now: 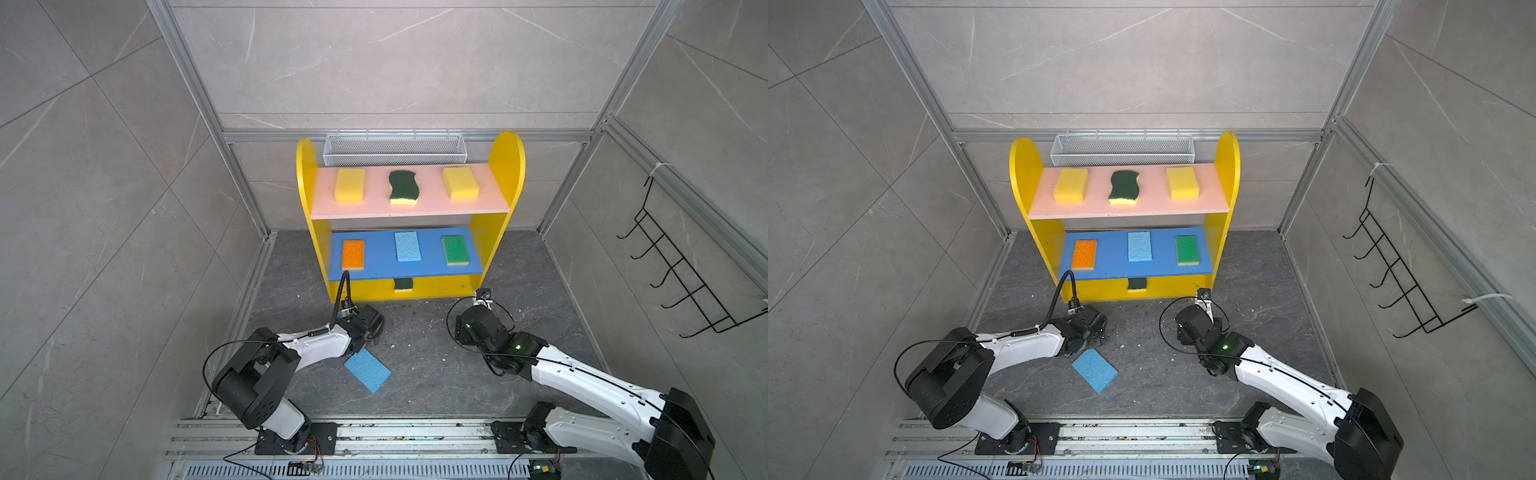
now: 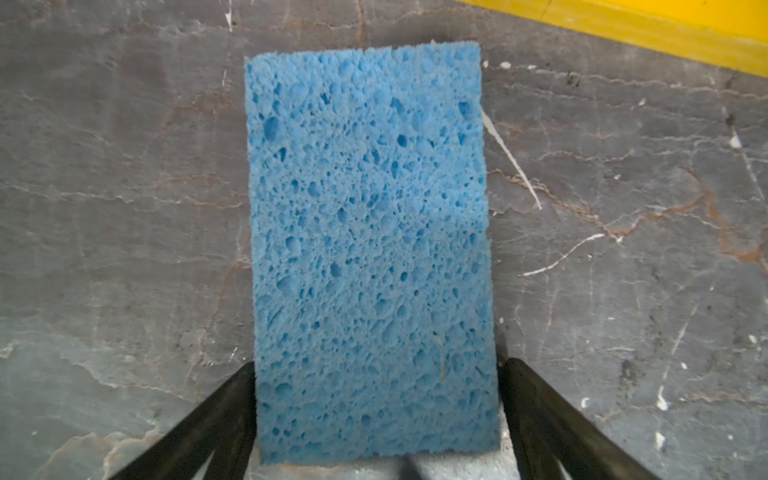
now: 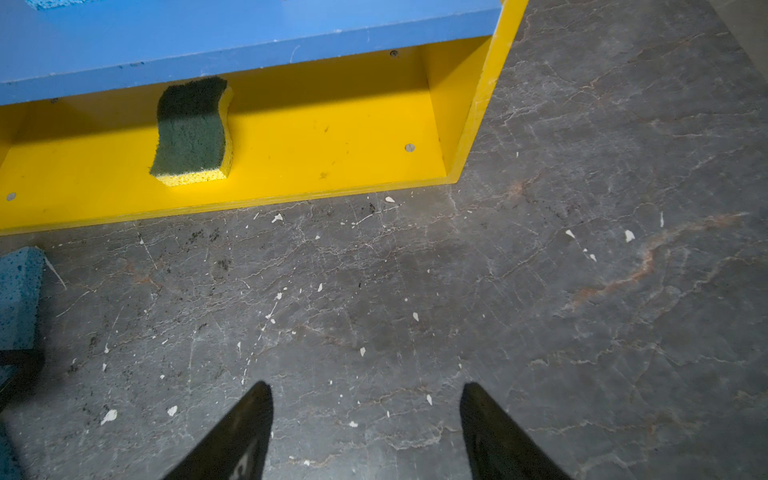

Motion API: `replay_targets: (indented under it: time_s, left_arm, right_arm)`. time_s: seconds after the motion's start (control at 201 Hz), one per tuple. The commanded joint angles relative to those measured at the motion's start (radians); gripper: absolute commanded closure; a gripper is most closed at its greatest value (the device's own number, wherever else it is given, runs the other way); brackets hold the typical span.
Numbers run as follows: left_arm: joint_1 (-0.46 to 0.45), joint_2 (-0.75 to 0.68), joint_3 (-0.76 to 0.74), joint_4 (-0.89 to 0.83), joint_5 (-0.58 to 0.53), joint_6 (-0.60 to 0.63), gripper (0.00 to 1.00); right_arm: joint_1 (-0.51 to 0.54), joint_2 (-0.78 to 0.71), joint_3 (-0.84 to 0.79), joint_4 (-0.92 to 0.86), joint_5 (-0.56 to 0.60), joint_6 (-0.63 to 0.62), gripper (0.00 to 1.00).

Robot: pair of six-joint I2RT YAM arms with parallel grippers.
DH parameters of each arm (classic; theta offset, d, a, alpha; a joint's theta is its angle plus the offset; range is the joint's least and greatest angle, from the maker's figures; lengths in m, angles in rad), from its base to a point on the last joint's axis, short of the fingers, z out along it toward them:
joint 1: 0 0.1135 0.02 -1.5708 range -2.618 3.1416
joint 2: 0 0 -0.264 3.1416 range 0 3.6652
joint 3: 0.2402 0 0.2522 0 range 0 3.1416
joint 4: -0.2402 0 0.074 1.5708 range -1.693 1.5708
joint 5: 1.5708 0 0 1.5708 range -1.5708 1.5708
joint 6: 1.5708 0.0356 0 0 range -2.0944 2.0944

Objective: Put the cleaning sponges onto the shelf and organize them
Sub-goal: 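Lower the left gripper onto the farther light-blue sponge and close on it, then lift the light-blue sponge with the left gripper and carry it toward the shelf base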

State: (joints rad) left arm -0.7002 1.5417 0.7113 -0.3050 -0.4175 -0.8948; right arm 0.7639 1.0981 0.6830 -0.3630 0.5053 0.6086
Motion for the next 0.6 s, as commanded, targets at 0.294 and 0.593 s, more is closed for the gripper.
replay_targets:
  time_s: [0.294, 0.593]
  left_arm:
    - [0.006, -0.047, -0.087, 0.0, 0.028, -0.064, 0.22]
    - [0.006, -0.162, -0.091, -0.033, 0.071, 0.057, 0.26]
  right_arm:
    - [-0.008, 0.018, 0.025, -0.018, 0.007, -0.005, 0.27]
    - [-0.009, 0.014, 0.023, -0.031, 0.009, 0.01, 0.27]
